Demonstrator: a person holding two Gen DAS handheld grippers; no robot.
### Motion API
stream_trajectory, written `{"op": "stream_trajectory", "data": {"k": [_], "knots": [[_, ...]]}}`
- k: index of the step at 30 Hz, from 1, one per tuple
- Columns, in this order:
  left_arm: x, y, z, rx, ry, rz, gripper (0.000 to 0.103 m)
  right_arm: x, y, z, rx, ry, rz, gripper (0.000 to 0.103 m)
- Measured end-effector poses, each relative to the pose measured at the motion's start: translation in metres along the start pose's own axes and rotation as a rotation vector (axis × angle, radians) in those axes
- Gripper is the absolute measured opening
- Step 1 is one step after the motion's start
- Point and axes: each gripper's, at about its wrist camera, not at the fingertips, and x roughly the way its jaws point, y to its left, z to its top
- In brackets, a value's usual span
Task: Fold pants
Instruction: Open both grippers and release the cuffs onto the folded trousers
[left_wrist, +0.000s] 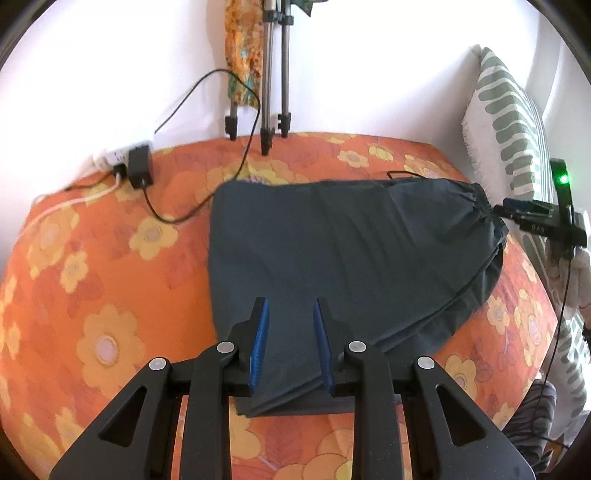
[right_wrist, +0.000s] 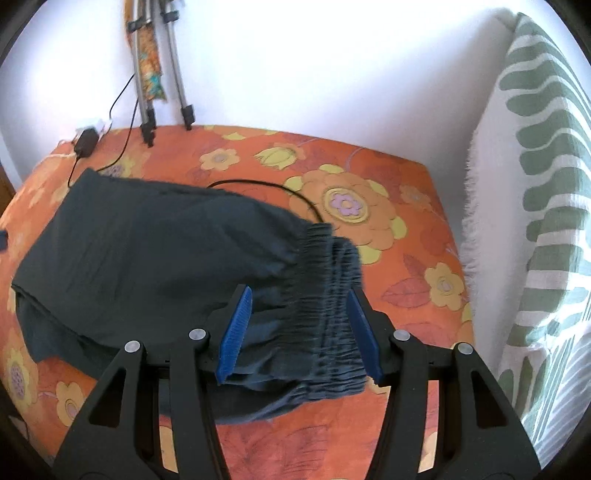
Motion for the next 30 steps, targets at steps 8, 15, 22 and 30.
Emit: {"op": "stream_trajectory", "data": {"k": [8, 15, 22, 30], "knots": [[0.014, -0.005, 0.014, 0.071, 0.029, 0.037, 0.023, 0.018, 0.016, -0.013, -0.046, 0.051, -0.039, 0.056], [0.054, -0.033, -0.004, 0.132, 0.093, -0.011, 0.023, 0.035, 0.003, -0.027, -0.038, 0.112, -0.047, 0.056], [0.082, -0.047, -0.031, 0.171, 0.155, -0.024, 0.023, 0.014, -0.007, -0.025, 0.014, 0.07, 0.042, 0.056], [0.081, -0.047, -0.039, 0.17, 0.13, -0.027, 0.023, 0.025, -0.002, 0.017, 0.117, -0.032, 0.158, 0.056]]}}
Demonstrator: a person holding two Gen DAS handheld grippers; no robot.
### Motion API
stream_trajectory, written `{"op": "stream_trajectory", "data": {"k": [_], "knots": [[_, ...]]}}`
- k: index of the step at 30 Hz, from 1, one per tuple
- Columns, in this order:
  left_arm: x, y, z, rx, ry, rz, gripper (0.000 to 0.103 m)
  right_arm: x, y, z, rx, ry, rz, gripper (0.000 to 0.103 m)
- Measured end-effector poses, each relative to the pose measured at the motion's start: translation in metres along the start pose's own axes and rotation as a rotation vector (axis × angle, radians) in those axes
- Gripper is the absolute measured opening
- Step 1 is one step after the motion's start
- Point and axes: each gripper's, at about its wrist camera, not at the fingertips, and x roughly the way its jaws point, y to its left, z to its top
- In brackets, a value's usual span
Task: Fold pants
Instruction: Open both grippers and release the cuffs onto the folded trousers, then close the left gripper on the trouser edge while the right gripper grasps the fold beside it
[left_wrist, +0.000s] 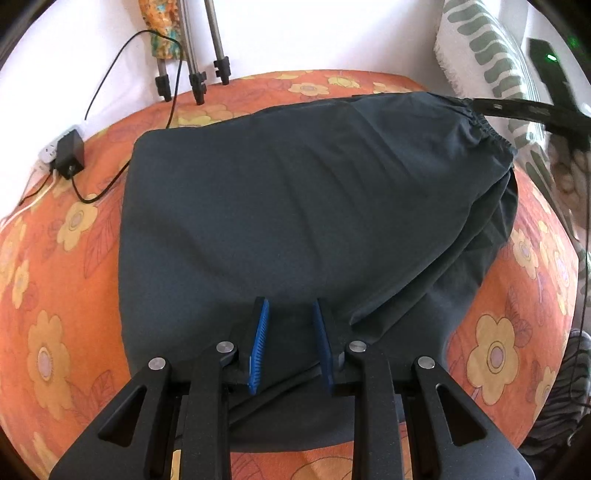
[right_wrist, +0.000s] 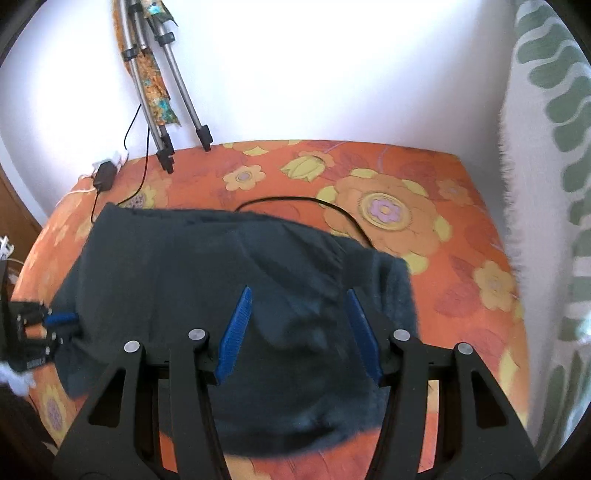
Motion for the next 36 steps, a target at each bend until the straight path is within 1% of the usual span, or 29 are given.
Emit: {"op": "stream_trajectory", "data": {"k": [2, 5, 8, 10, 12, 14, 15, 18, 21, 24, 26, 28, 31, 33, 36], "knots": [[0.0, -0.001, -0.001, 0.004, -0.005, 0.002, 0.023, 0.018, 0.002, 0.004, -0.022, 0.013, -0.058, 0.056], [-0.001, 0.001, -0.001, -0.003, -0.011, -0.006, 0.024, 0.039, -0.01, 0.003, 0.008, 0.056, -0.081, 0.056], [-0.006, 0.004, -0.001, -0.026, -0.006, -0.025, 0.024, 0.046, -0.016, 0.004, 0.01, 0.069, -0.111, 0.056], [-0.019, 0.011, -0.002, -0.047, -0.03, -0.031, 0.026, 0.044, -0.011, 0.006, -0.009, 0.08, -0.136, 0.056], [-0.034, 0.021, -0.003, -0.073, -0.062, -0.023, 0.039, 0.035, -0.009, 0.01, 0.001, 0.069, -0.122, 0.056], [-0.055, 0.042, -0.005, -0.14, -0.112, -0.015, 0.044, 0.019, -0.003, 0.015, 0.019, 0.04, -0.086, 0.056], [-0.061, 0.051, -0.007, -0.171, -0.129, -0.011, 0.045, 0.014, 0.001, 0.016, 0.023, 0.03, -0.063, 0.056], [-0.07, 0.08, -0.012, -0.262, -0.148, 0.001, 0.045, -0.004, 0.028, 0.021, 0.001, 0.008, 0.025, 0.056], [-0.066, 0.104, -0.021, -0.379, -0.146, -0.032, 0.046, -0.01, 0.068, 0.027, -0.069, 0.011, 0.081, 0.056], [-0.054, 0.112, -0.027, -0.41, -0.124, -0.059, 0.046, -0.013, 0.108, 0.032, -0.103, 0.026, 0.141, 0.056], [-0.046, 0.115, -0.028, -0.438, -0.111, -0.092, 0.046, -0.011, 0.132, 0.036, -0.115, 0.045, 0.189, 0.056], [-0.04, 0.12, -0.027, -0.458, -0.103, -0.115, 0.046, -0.01, 0.158, 0.041, -0.13, 0.059, 0.215, 0.058], [-0.034, 0.122, -0.03, -0.483, -0.094, -0.135, 0.046, -0.004, 0.193, 0.051, -0.144, 0.071, 0.242, 0.062], [-0.032, 0.121, -0.031, -0.478, -0.09, -0.124, 0.046, 0.006, 0.219, 0.058, -0.158, 0.09, 0.243, 0.062], [-0.032, 0.122, -0.031, -0.476, -0.097, -0.126, 0.046, 0.022, 0.248, 0.066, -0.165, 0.13, 0.25, 0.063]]}}
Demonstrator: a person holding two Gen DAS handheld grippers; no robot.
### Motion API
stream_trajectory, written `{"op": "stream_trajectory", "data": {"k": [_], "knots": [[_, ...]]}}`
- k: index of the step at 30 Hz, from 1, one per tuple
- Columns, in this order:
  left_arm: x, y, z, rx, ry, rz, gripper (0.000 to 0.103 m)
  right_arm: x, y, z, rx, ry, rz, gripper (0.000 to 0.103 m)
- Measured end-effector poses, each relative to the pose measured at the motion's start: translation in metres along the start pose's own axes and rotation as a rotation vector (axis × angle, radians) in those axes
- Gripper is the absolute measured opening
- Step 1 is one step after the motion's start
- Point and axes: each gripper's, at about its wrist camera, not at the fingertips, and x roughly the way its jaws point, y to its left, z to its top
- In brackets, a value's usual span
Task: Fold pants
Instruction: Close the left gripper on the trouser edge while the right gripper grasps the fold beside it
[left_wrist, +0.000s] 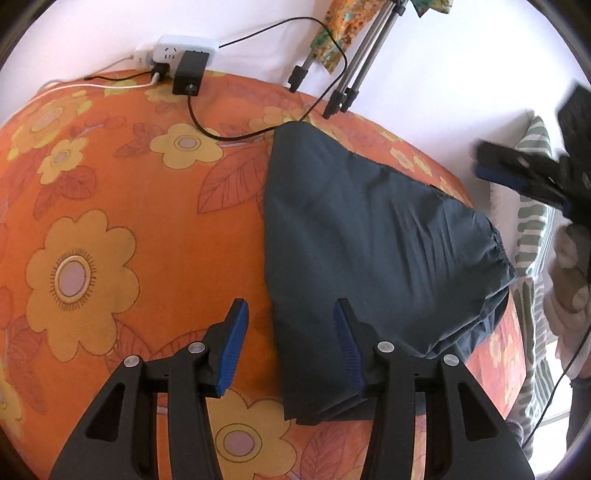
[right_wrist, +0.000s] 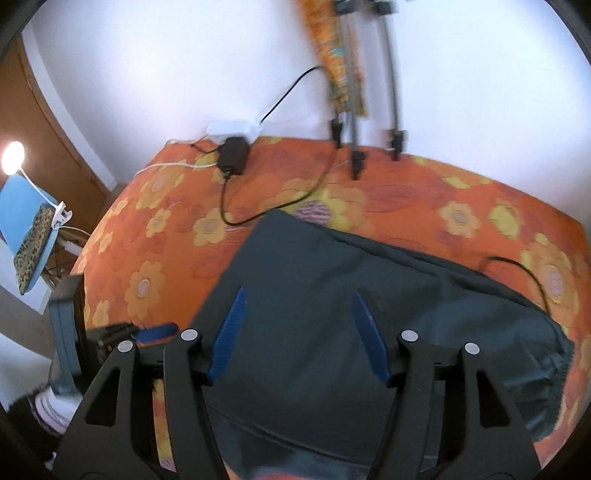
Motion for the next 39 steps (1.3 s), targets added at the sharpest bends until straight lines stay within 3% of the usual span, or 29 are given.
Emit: {"op": "stream_trajectory", "data": {"k": [11, 20, 39], "knots": [[0.006, -0.009, -0.006, 0.043, 0.008, -0.014, 0.044, 0.103, 0.046, 0.031, 0.068, 0.147, -0.015, 0.063], [0.007, -0.014, -0.007, 0.072, 0.004, -0.044, 0.018, 0.155, 0.062, 0.039, 0.055, 0.243, -0.068, 0.063], [0.0, -0.011, -0.009, 0.064, 0.0, -0.061, 0.017, 0.2, 0.102, 0.05, -0.1, 0.35, -0.247, 0.063]]}}
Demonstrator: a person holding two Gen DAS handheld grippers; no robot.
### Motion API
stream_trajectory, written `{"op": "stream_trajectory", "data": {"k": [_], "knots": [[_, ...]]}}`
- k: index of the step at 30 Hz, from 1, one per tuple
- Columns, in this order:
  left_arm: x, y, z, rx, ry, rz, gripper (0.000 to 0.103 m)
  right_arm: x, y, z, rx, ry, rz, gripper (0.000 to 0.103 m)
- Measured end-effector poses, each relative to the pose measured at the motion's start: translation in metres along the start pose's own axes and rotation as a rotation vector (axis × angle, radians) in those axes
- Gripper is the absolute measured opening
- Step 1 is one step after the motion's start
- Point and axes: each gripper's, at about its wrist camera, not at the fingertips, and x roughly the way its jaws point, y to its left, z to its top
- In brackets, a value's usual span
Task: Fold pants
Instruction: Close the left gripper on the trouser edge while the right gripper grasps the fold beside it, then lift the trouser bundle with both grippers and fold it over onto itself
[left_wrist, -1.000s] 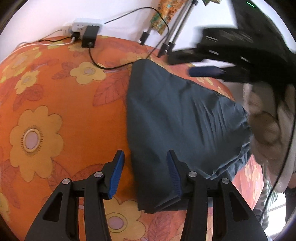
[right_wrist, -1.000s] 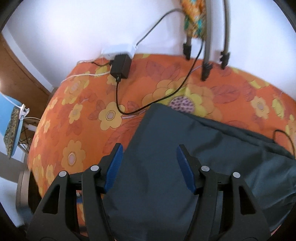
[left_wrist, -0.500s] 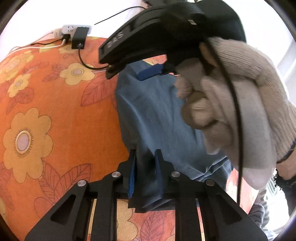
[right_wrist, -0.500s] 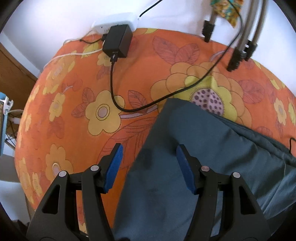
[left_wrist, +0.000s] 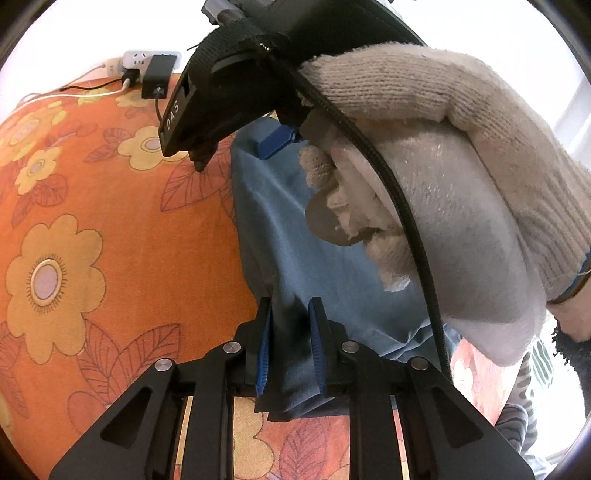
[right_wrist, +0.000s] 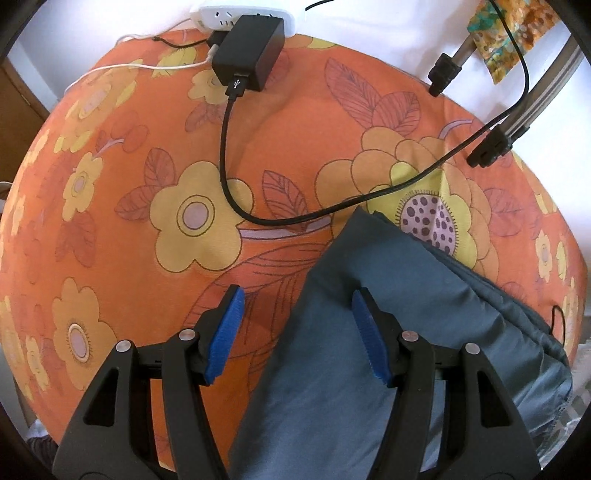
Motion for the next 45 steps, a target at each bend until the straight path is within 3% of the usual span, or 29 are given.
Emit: {"op": "stream_trajectory", "data": {"k": [3, 6, 8, 10, 14, 16, 18, 19, 32, 34, 36, 37, 39, 45], "knots": [[0.0, -0.001, -0.001, -0.004, 0.0, -0.001, 0.018, -0.001, 0.003, 0.002, -0.004, 0.007, 0.014, 0.055], [-0.001, 0.0, -0.001, -0.009, -0.001, -0.002, 0.017, 0.0, 0.01, 0.008, -0.002, 0.008, 0.017, 0.04], [-0.001, 0.002, -0.001, -0.01, -0.001, -0.002, 0.017, -0.001, 0.011, 0.01, -0.001, 0.006, 0.003, 0.02], [-0.001, 0.005, -0.001, -0.017, -0.002, 0.0, 0.017, -0.001, 0.008, 0.01, -0.001, 0.003, -0.023, 0.009], [-0.005, 0.009, 0.0, -0.026, -0.021, 0.007, 0.019, -0.003, -0.001, 0.007, 0.012, 0.001, 0.008, 0.006], [-0.006, 0.012, 0.001, -0.046, -0.022, 0.004, 0.027, -0.003, -0.004, 0.005, 0.011, -0.002, 0.013, 0.004], [-0.006, 0.016, 0.002, -0.061, -0.024, 0.016, 0.046, -0.004, -0.007, 0.005, 0.023, -0.006, 0.026, 0.004], [-0.005, 0.017, 0.003, -0.071, -0.024, 0.024, 0.048, -0.005, -0.008, 0.005, 0.026, -0.008, 0.033, 0.004], [0.011, 0.009, 0.009, -0.079, -0.006, 0.015, 0.051, -0.049, -0.064, -0.013, 0.11, -0.101, 0.139, 0.002], [0.013, 0.004, 0.009, -0.06, -0.004, 0.004, 0.047, -0.057, -0.074, -0.014, 0.131, -0.118, 0.148, 0.002], [0.013, -0.003, 0.006, -0.041, 0.002, -0.02, 0.017, -0.065, -0.084, -0.016, 0.149, -0.13, 0.164, 0.002], [0.014, -0.006, 0.006, -0.03, 0.001, -0.022, 0.013, -0.067, -0.086, -0.016, 0.154, -0.134, 0.166, 0.002], [0.008, -0.012, 0.006, -0.015, -0.031, -0.027, 0.007, -0.071, -0.092, -0.018, 0.164, -0.147, 0.171, 0.002], [-0.026, -0.029, 0.009, 0.026, -0.145, -0.071, 0.006, -0.076, -0.097, -0.017, 0.211, -0.181, 0.229, 0.002]]}}
